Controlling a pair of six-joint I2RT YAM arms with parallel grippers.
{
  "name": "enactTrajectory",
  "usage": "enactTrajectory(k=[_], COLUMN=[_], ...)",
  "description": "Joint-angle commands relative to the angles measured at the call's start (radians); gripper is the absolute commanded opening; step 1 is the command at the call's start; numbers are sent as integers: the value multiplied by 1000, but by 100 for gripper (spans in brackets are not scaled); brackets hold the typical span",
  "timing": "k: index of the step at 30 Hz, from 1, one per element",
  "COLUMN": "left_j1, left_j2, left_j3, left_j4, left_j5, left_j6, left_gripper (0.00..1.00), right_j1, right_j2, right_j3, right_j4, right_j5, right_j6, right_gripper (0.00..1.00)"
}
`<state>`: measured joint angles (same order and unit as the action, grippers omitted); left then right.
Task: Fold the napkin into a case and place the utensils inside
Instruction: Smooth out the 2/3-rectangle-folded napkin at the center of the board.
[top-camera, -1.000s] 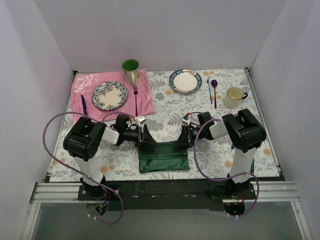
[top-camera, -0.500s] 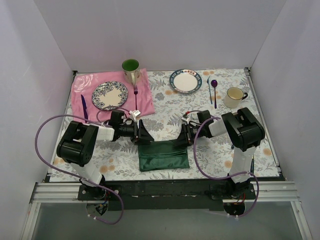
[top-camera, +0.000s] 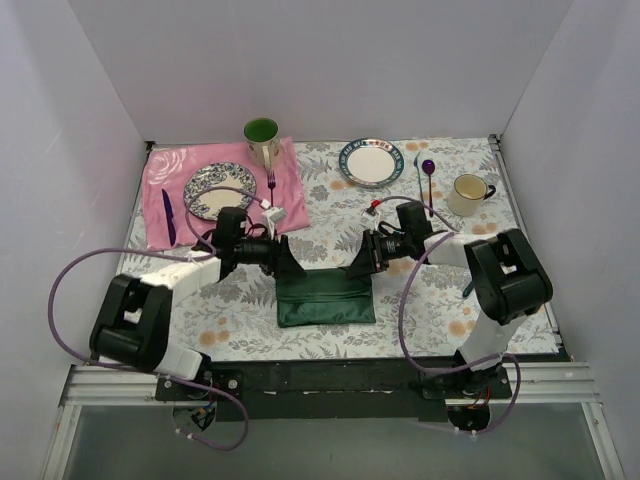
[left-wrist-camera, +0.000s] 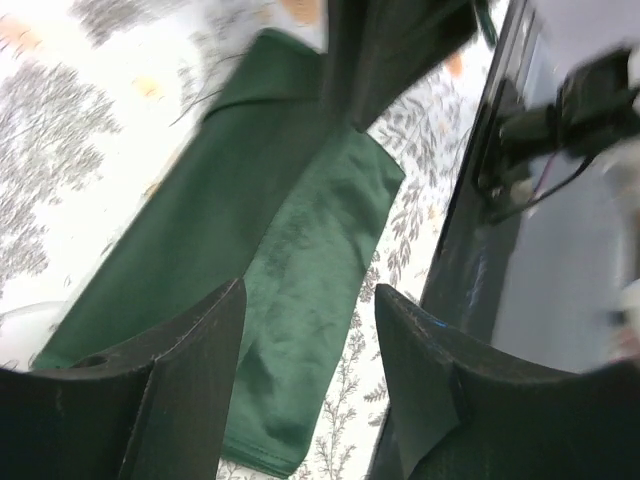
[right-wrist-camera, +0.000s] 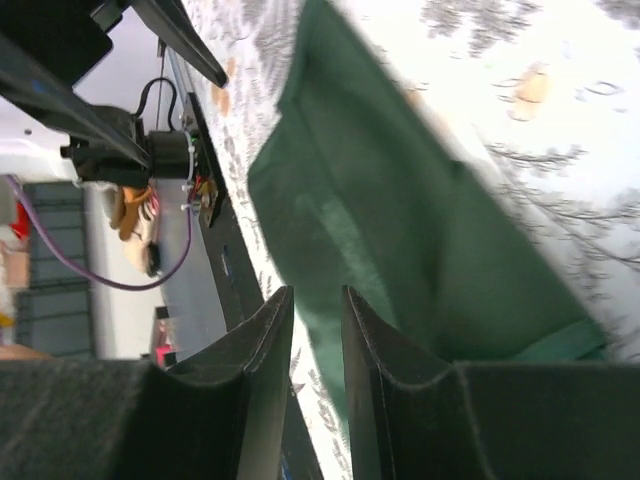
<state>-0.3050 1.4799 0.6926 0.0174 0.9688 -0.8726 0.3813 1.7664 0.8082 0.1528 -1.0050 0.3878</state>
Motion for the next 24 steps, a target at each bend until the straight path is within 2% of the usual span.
enactTrajectory(k=[1,2,3,4,5,7,10,19,24], left_j1=[-217,-268,-322,-423,-468,-585,-695,-855,-885], left_j2=[-242,-319,-361,-394,-421,-478,-471,-334,-244], left_j3=[-52,-85,-115,-173,-201,-254,-309,-383,-412], left_j4=[-166,-148,-131,-116,-73,-39,13,196,262], left_j5=[-210,-349,-414,-470,-578,-660,-794,-1007,-1064], left_j6=[412,488,521,555,616,677,754,904,962], left_gripper=[54,54,55,55,55,56,56,54,44], right_j1=[21,19,19,19,21,21,19,19,21], right_j2=[-126,-143,-143,-142,-124,-95,-42,68,93], right_j3=[34,37,43,52,55,65,63,77,75], right_j4=[-163,-205,-269,-295,-309,-352,-354,-351,-374], right_j5=[-11,3,22,63,80,112,140,216,252], right_j6=[-124,-151,-185,-217,-268,-303,-325,-375,-412], right_gripper=[34,34,34,33,33,33,30,27,26])
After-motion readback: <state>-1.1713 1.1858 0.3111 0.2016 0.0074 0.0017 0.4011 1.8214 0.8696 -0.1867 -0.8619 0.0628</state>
